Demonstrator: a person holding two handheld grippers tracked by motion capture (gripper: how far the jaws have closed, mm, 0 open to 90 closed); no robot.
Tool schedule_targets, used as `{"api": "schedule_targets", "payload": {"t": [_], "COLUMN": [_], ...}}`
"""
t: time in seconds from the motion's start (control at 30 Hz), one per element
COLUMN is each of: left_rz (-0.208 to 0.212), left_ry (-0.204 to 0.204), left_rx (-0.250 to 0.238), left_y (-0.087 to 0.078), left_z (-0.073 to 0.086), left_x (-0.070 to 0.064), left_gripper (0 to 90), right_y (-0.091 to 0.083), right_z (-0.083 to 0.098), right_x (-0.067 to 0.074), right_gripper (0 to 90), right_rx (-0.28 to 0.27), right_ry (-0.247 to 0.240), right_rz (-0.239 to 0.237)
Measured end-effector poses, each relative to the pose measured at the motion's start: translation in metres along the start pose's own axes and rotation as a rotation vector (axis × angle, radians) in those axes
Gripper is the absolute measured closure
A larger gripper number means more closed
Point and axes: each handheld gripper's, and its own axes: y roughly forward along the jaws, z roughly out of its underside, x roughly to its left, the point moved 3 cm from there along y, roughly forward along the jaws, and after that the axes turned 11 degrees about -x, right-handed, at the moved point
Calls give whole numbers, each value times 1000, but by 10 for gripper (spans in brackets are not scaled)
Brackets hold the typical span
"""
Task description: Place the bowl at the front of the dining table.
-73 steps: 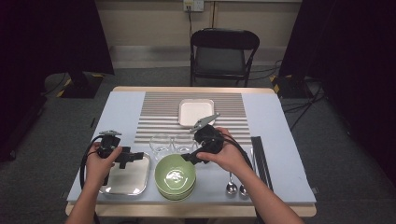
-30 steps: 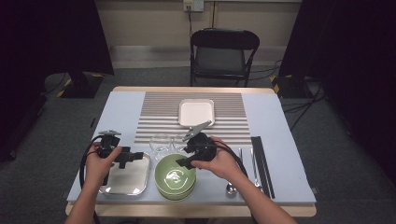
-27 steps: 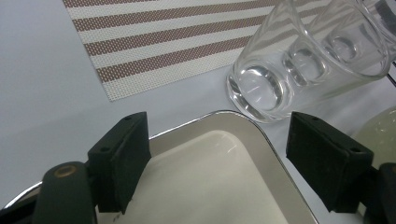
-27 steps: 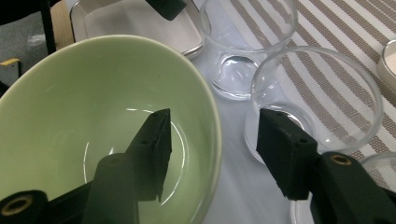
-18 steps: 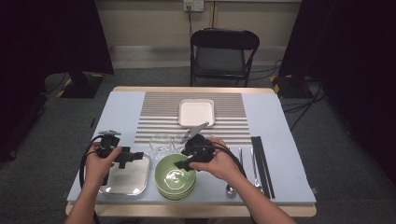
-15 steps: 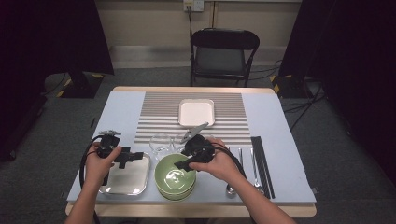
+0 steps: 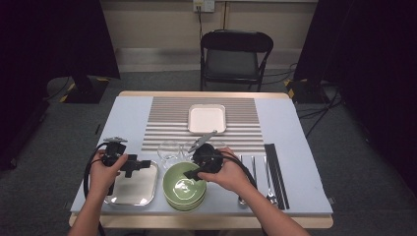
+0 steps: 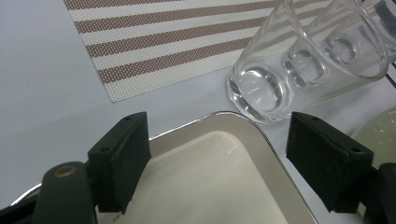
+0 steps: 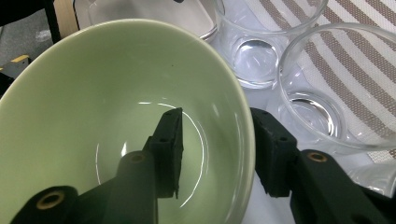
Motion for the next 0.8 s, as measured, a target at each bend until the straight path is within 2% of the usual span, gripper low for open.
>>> {"api": "schedule_targets", "payload": {"t": [0.03, 0.1, 0.23, 0.3, 0.43, 0.47, 0.8], "left_rz": [-1, -2, -2, 0, 1, -1, 0], "left_ry": [0, 1, 0, 6, 7, 5, 1], "left_rx": [0, 0, -1, 3, -1, -2, -7], "left_y": [0, 0, 0, 0, 0, -1, -1], "left_z": [0, 0, 0, 0, -1, -1, -1], "left_x": [0, 0, 0, -1, -1, -1, 0], "left_gripper": [215, 215, 214, 215, 215, 215, 215], "right_y": [0, 0, 1, 2, 4, 3, 3], "right_z": [0, 0, 1, 3, 4, 4, 2], "right_x": [0, 1, -1, -3, -6, -8, -9], "right_gripper": [605, 640, 670, 714, 756, 799, 824], "right_rx": [0, 11, 32, 53, 59, 60, 70], "right_ry": [0, 34, 19, 18, 12, 6, 18], "right_rz": [0, -7, -5, -10, -22, -23, -27]}}
